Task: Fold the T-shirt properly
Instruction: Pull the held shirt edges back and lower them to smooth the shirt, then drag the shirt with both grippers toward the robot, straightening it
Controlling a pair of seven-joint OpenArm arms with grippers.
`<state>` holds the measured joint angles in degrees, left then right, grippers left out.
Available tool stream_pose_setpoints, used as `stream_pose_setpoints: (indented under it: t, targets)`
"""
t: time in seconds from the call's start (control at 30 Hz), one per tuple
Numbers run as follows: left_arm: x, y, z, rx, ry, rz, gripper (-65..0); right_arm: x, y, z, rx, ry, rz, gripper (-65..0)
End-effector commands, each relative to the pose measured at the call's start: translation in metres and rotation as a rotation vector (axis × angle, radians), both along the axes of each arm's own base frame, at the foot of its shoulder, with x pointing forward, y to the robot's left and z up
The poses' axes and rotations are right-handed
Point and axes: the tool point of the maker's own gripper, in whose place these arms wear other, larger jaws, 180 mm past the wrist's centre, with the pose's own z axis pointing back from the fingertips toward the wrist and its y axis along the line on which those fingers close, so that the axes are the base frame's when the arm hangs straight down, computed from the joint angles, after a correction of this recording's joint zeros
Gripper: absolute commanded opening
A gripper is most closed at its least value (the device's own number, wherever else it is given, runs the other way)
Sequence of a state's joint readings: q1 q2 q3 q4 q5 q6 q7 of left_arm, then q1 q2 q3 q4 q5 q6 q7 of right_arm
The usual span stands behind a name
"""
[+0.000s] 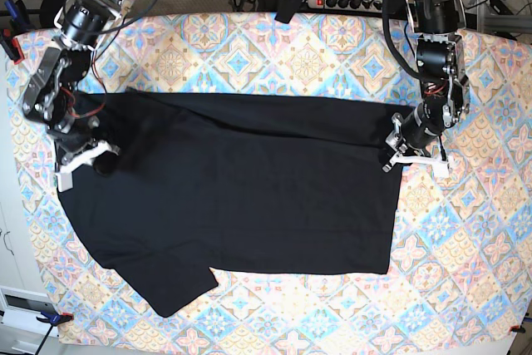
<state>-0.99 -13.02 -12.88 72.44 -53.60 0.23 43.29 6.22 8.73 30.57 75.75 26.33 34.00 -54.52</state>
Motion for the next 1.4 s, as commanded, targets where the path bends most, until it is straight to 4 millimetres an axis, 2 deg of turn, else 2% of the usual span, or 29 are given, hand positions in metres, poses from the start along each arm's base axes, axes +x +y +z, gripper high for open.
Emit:
stream_pose_setpoints:
  t: [0.0, 0.03, 0.1, 0.17, 0.27, 0.37, 0.43, 0.53, 0.77, 0.97, 1.2, 1.37]
  targets:
    - [0.011, 0.005, 0.013, 0.012, -0.044, 0.005, -65.0, 0.016, -0.006, 0.022, -0.014, -0.077, 0.0, -63.9]
    - [0.011, 0.005, 0.013, 0.012, -0.044, 0.005, -64.7, 0.016, -0.005, 0.023, -0.017, -0.078, 0.005, -62.6]
    - [0.01, 0.005, 0.012, 0.009, -0.039, 0.004, -58.9, 0.017, -0.009, 0.029, -0.03, -0.095, 0.0, -57.6]
    - [0.007, 0.006, 0.011, 0.002, -0.031, 0.009, -48.3, 0.019, -0.017, 0.043, -0.07, -0.123, 0.0, -51.3]
    - [-0.002, 0.004, 0.006, -0.008, -0.014, 0.006, -32.6, 0.008, -0.021, 0.047, -0.113, -0.125, 0.009, -44.4]
    - [-0.011, -0.001, 0.011, -0.053, -0.016, -0.009, -23.2, -0.014, -0.029, 0.049, -0.16, -0.112, 0.004, -44.0]
    - [-0.021, 0.006, 0.016, -0.06, -0.028, 0.0, -17.2, -0.03, -0.037, 0.052, -0.199, -0.105, -0.006, -43.8]
    - [-0.038, 0.013, 0.022, -0.086, -0.038, 0.029, -10.9, -0.053, -0.038, 0.046, -0.233, -0.068, 0.007, -43.8]
    - [-0.076, 0.007, 0.017, -0.081, 0.0, 0.013, -10.2, -0.103, -0.037, 0.017, -0.246, 0.054, 0.029, -43.7]
    - [-0.1, 0.001, 0.003, -0.104, 0.052, 0.023, -10.2, -0.12, -0.037, 0.007, -0.245, 0.096, 0.034, -43.9]
    - [-0.103, 0.002, -0.004, -0.111, 0.068, 0.034, -10.2, -0.123, -0.037, 0.004, -0.243, 0.107, 0.034, -44.0]
    - [-0.085, 0.0, -0.02, -0.157, 0.091, 0.069, -10.2, -0.123, -0.038, 0.003, -0.238, 0.108, 0.032, -44.0]
